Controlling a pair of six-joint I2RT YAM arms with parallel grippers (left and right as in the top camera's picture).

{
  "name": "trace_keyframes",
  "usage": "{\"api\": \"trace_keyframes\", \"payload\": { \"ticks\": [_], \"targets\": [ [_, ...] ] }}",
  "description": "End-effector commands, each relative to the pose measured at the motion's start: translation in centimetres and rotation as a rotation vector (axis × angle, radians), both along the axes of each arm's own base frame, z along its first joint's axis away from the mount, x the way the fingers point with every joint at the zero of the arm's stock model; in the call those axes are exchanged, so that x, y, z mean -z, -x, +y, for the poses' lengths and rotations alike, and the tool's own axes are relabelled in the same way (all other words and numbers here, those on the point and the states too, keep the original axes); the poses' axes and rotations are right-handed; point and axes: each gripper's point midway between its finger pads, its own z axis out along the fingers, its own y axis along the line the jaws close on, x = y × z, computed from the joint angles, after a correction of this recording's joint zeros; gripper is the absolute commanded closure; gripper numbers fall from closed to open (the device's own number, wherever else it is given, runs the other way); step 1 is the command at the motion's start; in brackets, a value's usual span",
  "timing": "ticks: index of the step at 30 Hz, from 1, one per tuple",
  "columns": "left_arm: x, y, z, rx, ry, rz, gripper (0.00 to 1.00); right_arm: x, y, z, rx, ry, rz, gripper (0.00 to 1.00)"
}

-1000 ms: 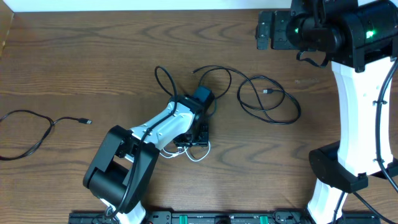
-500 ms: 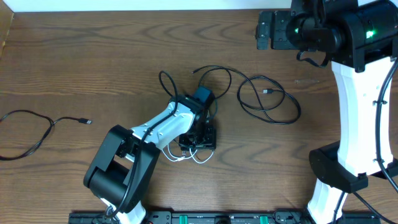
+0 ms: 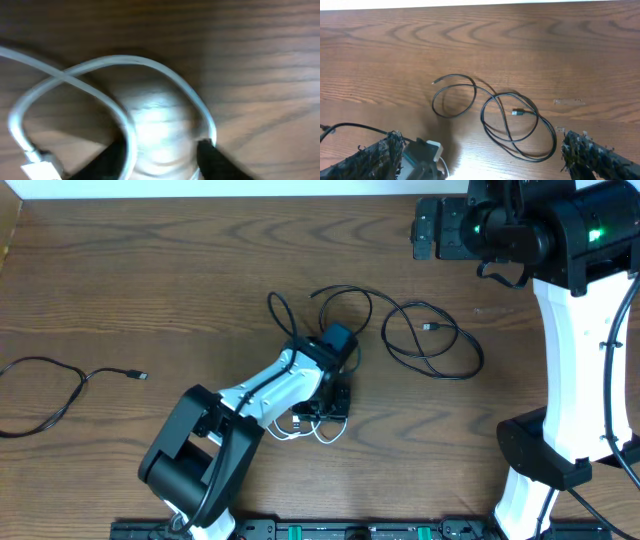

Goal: Untangle cables
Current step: 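Lower the white cable near the black cable with the left gripper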

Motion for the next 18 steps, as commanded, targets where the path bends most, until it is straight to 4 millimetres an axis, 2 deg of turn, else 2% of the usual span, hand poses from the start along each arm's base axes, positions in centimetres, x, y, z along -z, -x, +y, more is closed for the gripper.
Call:
{"api": "trace_keyframes", "payload": {
  "ticks": [1,4,18],
  "targets": [
    [1.1,0.5,0.1,0.011,-0.027,0.005,0.37,0.4,-0.2,0.0,0.006,0.011,0.009,0.01],
    [1.1,0.3,-0.1,-0.012,-0.024,0.003,0.32,0.4,-0.2,0.0,0.006,0.011,0.009,0.01],
    [1.8,-1.2,-0.7,-0.066,-0.027,-0.058,0.34,0.4,-0.2,0.0,0.006,0.011,0.009,0.01]
  ]
}}
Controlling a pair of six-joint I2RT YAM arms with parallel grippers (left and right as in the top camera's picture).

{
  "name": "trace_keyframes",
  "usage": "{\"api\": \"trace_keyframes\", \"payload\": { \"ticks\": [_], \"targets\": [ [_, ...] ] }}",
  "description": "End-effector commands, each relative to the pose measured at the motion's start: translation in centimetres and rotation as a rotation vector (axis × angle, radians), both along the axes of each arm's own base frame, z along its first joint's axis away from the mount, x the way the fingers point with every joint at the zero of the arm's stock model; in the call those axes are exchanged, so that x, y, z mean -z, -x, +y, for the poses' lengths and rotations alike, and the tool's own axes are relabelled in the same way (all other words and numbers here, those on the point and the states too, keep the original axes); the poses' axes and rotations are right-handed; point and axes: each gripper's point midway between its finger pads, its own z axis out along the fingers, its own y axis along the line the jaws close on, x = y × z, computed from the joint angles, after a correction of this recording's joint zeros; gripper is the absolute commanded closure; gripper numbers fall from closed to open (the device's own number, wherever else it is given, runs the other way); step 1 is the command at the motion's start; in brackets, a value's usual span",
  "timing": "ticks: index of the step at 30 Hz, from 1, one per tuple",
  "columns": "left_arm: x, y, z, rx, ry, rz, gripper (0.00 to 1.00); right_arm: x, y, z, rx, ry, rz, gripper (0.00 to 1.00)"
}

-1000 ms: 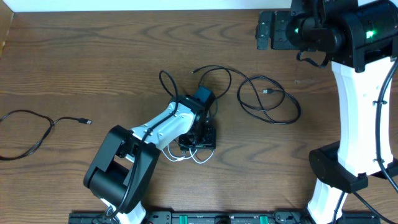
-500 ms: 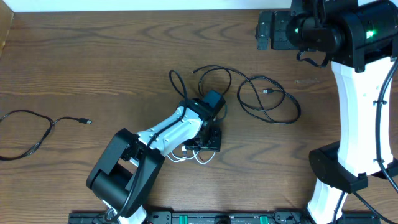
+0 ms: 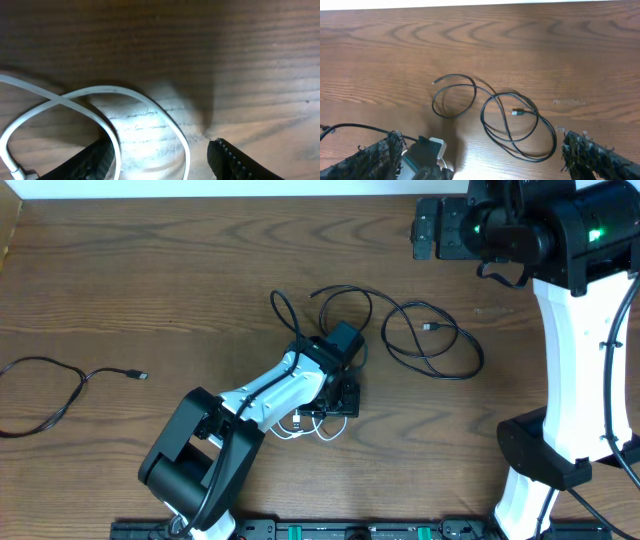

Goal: Untangle cables
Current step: 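Lower the white cable near the black cable with the left gripper, then carry the white cable up-left toward the top-left corner with the left gripper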

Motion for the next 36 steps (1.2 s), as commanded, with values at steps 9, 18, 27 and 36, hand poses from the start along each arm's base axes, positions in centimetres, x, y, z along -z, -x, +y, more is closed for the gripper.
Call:
{"api": "trace_keyframes", "payload": {
  "ticks": [9,18,27,36],
  "targets": [
    [3.5,-0.6,2.8,-0.072,-0.259,-0.093,0.43,0.4,-0.2,0.0,0.007,0.011,0.009,0.01],
    [5.7,0.1,3.5,-0.07,-0.307,-0.043,0.89,0.4,-0.2,0.0,0.007,0.011,0.009,0.01],
    [2.6,-1.9,3.7,-0.036,-0.28,-0.072,0.94,0.4,-0.2,0.0,0.007,0.011,0.009,0.01],
    [-9.2,-7.3,6.2,-0.069,-0.175,-0.243,0.93,0.4,-0.2,0.0,0.007,0.011,0.009,0.01]
  ]
}}
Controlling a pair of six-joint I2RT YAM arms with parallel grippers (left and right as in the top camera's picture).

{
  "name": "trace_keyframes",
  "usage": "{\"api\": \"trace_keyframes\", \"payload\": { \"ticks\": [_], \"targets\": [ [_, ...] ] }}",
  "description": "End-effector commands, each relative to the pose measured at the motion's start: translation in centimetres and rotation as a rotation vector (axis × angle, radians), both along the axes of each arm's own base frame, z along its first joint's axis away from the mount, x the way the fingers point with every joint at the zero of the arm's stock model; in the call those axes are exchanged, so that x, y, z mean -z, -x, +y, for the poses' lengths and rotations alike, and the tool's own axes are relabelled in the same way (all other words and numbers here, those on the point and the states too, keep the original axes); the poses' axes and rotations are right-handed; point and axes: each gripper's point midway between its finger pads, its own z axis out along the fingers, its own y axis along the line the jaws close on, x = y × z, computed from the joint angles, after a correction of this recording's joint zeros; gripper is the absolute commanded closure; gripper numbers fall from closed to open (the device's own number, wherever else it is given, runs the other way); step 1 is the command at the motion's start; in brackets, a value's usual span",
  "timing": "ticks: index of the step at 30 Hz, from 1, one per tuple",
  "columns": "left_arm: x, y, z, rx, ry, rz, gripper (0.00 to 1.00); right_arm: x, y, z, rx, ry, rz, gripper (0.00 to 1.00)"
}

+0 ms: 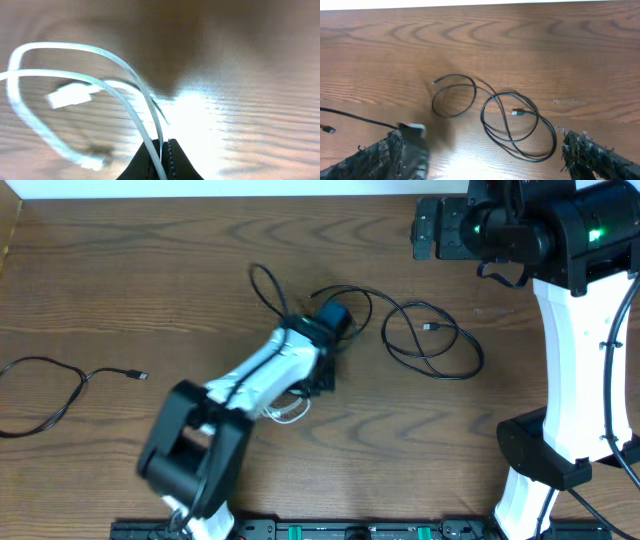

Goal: Untangle cables
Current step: 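Carry the white cable up-left toward the top-left corner with the left gripper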

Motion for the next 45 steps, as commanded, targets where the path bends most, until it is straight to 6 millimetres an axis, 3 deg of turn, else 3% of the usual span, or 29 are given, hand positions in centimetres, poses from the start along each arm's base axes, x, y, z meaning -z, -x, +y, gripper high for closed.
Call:
{"api": "trace_keyframes", "payload": {
  "ticks": [1,6,10,16,19,24,30,36,41,43,45],
  "targets": [
    [-8.1,-3.8,0.5,0.026,0.091,-0.209,0.92,0.4,-0.2,0.0,0.006,0.01,0.009,0.01],
    [-15.0,-5.1,2.5,-0.045,0.179,-0.389,0.93,0.4,-0.2,0.0,0.006,0.01,0.009,0.01],
    [-18.6,-5.1,4.4,-0.092,0.215,-0.494,0.92,0.4,-0.2,0.0,0.006,0.01,0.009,0.01],
    [-21.4,-5.7,6.7,-0.158,0.237,-0.598,0.93,0.4,-0.2,0.0,0.006,0.01,0.009,0.01],
    [-22.5,-6.3,6.6,-0.166,0.26,-0.647,0.93,0.4,-0.2,0.0,0.006,0.01,0.009,0.01],
    [-22.1,-6.2,6.1,-0.149,0.258,-0.637,0.93,0.4,-0.2,0.0,0.006,0.01,0.009,0.01],
    [-25.6,-10.5,7.5,-0.188,0.267,-0.852,0.93,0.4,-0.2,0.0,0.006,0.01,0.009,0.01],
    [-30.6,-15.3,13.5,-0.295,0.232,-1.021,0.92,0.4,-0.2,0.0,0.006,0.01,0.009,0.01],
    [-36.6,-21.9,21.5,-0.355,0.108,-1.167,0.93,0.4,-0.2,0.0,0.006,0.01,0.009,0.01],
    [-38.0,-24.5,24.7,-0.365,0.046,-1.211,0.92,0.4,-0.2,0.0,0.006,0.01,0.009,0.01],
    [-37.8,-26.4,28.8,-0.442,-0.041,-1.229,0.93,0.4,-0.2,0.0,0.006,0.01,0.009,0.01]
  ]
}}
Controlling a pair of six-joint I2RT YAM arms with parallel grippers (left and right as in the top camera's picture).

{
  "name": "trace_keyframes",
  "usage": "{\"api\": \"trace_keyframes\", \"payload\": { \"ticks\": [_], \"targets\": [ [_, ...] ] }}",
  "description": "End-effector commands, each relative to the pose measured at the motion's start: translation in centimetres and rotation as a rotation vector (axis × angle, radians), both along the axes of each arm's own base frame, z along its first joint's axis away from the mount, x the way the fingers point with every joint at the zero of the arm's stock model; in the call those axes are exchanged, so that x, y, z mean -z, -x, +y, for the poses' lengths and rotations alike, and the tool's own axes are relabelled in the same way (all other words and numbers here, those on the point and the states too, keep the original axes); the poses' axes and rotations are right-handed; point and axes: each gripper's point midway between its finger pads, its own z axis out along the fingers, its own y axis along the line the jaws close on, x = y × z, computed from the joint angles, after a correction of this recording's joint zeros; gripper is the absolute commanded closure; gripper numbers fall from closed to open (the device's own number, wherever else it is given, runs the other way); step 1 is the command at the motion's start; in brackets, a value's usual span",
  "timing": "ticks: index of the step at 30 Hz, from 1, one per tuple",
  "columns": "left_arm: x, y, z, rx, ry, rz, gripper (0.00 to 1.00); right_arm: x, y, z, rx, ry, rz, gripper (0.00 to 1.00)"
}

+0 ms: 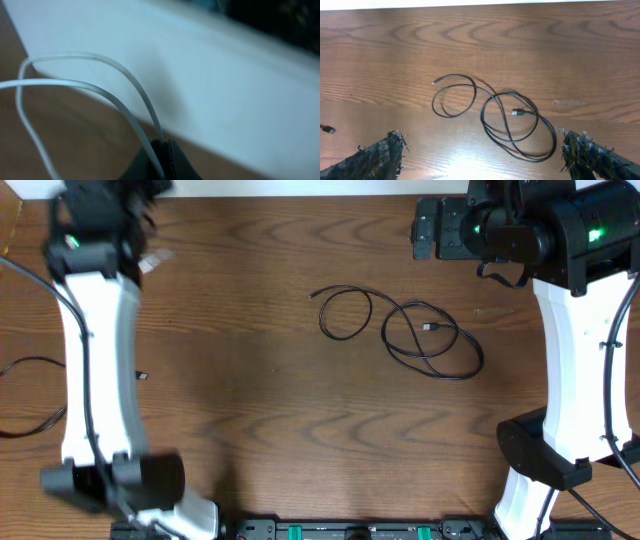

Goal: Untangle cables
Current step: 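Carry the white cable up-left toward the top-left corner with the left gripper, then lay the white cable down in the top-left corner with the left gripper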

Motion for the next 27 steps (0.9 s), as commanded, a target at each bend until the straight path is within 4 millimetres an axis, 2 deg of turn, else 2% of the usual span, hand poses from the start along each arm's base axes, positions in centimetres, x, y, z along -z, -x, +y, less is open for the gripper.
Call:
{"api": "trace_keyframes", "payload": {
  "ticks": [1,4,5,6,7,8,9,10,12,14,18,21,24,25,26,27],
  "targets": [
    [0.6,-3.5,8.5,-0.188,-0.113,0.008,0.92,0.4,-0.2,0.0,0.006,0.011,0.009,0.01],
    [4.0,-4.2,14.9,-0.322,-0.125,0.062,0.91,0.4,-0.2,0.0,0.006,0.011,0.009,0.01],
    [5.5,-4.4,16.9,-0.349,-0.121,0.082,0.66,0.4,-0.2,0.0,0.006,0.011,0.009,0.01],
    [7.0,-4.4,18.3,-0.367,-0.115,0.107,0.24,0.4,-0.2,0.0,0.006,0.011,0.009,0.01],
    [8.9,-4.3,19.8,-0.388,-0.107,0.143,0.02,0.4,-0.2,0.0,0.006,0.011,0.009,0.01],
    [10.5,-4.1,20.9,-0.403,-0.099,0.179,0.02,0.4,-0.2,0.0,0.006,0.011,0.009,0.01],
    [12.9,-3.2,22.6,-0.427,-0.082,0.243,0.02,0.4,-0.2,0.0,0.006,0.011,0.009,0.01],
    [13.7,-2.8,23.2,-0.436,-0.075,0.269,0.02,0.4,-0.2,0.0,0.006,0.011,0.009,0.01],
    [14.5,-1.9,24.0,-0.452,-0.065,0.301,0.02,0.4,-0.2,0.0,0.006,0.011,0.009,0.01],
    [14.4,-1.2,24.4,-0.467,-0.05,0.308,0.02,0.4,-0.2,0.0,0.006,0.011,0.009,0.01],
    [14.2,-0.3,23.1,-0.436,-0.02,0.344,0.02,0.4,-0.2,0.0,0.006,0.011,0.009,0.01],
    [14.7,-1.2,20.8,-0.337,0.031,0.35,0.01,0.4,-0.2,0.0,0.006,0.011,0.009,0.01],
    [15.4,-2.2,18.7,-0.251,0.072,0.352,0.05,0.4,-0.2,0.0,0.006,0.011,0.009,0.01],
    [15.4,-2.4,18.3,-0.236,0.077,0.35,0.08,0.4,-0.2,0.0,0.006,0.011,0.009,0.01],
    [15.3,-2.8,17.9,-0.223,0.078,0.339,0.15,0.4,-0.2,0.0,0.006,0.011,0.009,0.01],
    [15.0,-3.2,17.7,-0.214,0.076,0.323,0.27,0.4,-0.2,0.0,0.006,0.011,0.009,0.01]
  ]
}}
